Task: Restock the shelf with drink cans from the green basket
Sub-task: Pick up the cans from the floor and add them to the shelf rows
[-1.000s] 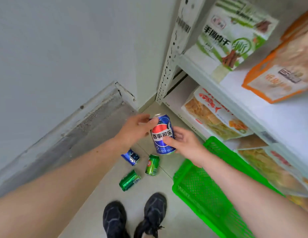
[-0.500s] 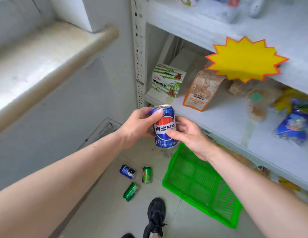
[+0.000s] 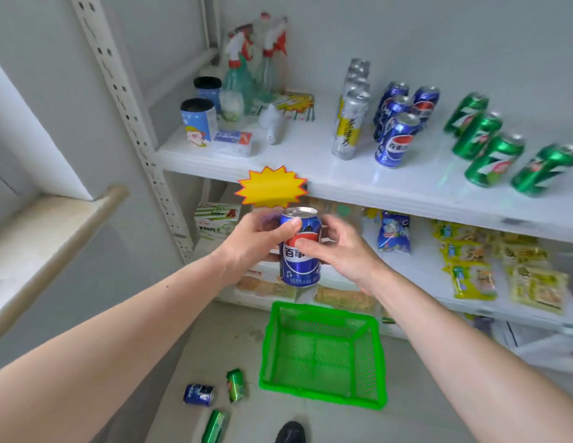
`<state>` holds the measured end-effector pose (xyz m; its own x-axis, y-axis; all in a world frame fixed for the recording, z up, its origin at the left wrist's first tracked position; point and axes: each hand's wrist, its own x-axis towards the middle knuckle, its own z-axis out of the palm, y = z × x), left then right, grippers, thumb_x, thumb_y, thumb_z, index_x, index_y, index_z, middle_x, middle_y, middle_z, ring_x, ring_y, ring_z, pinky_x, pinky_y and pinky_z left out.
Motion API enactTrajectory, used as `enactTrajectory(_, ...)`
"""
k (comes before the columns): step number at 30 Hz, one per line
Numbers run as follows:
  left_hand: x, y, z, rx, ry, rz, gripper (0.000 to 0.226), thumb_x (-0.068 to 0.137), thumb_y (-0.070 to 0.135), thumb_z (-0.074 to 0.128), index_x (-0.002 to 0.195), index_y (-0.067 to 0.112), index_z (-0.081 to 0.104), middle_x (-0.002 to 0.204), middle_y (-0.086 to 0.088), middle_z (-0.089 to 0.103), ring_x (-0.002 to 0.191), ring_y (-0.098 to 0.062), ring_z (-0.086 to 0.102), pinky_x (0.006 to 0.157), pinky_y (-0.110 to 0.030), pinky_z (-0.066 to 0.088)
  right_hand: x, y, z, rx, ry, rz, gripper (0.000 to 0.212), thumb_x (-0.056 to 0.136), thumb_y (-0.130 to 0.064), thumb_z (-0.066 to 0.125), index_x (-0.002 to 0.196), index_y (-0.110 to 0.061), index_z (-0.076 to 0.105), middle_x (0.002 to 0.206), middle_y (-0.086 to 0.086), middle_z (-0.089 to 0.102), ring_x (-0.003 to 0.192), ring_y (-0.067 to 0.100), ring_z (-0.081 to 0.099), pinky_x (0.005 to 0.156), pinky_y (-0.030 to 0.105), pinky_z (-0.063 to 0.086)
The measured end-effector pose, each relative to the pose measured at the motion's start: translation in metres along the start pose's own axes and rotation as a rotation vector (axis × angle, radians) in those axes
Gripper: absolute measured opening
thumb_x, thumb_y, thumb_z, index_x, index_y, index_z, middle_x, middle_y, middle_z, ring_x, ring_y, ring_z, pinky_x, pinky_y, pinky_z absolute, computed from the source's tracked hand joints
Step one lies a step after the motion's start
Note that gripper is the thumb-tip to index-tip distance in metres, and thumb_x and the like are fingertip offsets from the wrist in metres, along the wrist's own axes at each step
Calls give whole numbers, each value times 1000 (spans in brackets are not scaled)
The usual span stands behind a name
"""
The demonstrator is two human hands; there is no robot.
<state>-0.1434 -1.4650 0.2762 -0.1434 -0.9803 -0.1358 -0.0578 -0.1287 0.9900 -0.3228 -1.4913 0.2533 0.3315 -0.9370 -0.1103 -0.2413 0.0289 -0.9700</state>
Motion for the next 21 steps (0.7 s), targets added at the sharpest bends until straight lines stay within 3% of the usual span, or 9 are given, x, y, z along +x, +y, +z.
enactTrajectory(4, 13, 43, 47, -22, -78, 43, 28, 92, 25, 59, 114, 7, 63, 106, -10, 71, 88, -16, 69, 72, -33, 59, -22, -34, -54, -54, 93, -51, 61, 61, -47, 85, 116, -32, 64, 110, -1, 73, 105, 20, 68, 93, 43, 55)
enactTrajectory(7, 27, 69, 80, -4, -136, 73, 28, 91, 26, 60, 115, 11, 63, 101, -4, 72, 86, -15, 71, 64, -26, 54, -34, -51, -96, -58, 137, -58, 52, 71, -34, 86, 117, -23, 64, 107, 5, 73, 99, 20, 71, 83, 36, 59)
enactTrajectory(9, 40, 82, 101, 3, -159, 70, 31, 90, 29, 62, 115, 10, 63, 105, -7, 72, 93, -21, 70, 66, -28, 55, -40, -60, -123, -56, 150, -57, 43, 77, -24, 82, 115, -22, 63, 108, 4, 72, 92, 15, 72, 69, 26, 56)
enactTrajectory(12, 64, 99, 132, -1, -189, 59, 33, 88, 31, 65, 116, 12, 63, 106, -6, 72, 96, -22, 70, 68, -30, 55, -39, -67, -163, -87, 173, -72, 44, 77, -19, 81, 118, -20, 63, 112, -2, 71, 89, 10, 71, 64, 18, 53)
enactTrajectory(16, 105, 116, 171, -8, -207, 19, 35, 88, 30, 66, 118, 13, 62, 106, -6, 72, 98, -21, 69, 72, -33, 55, -22, -67, -219, -120, 208, -85, 52, 73, -21, 85, 120, -22, 63, 116, -3, 70, 105, 17, 69, 85, 34, 58)
enactTrajectory(21, 166, 128, 210, 46, -159, 6, 27, 85, 22, 70, 110, 16, 62, 106, -4, 68, 102, -18, 64, 89, -37, 54, 18, -51, -280, -146, 224, -66, 50, 71, -16, 86, 115, -21, 63, 113, -1, 69, 103, 20, 69, 83, 39, 59)
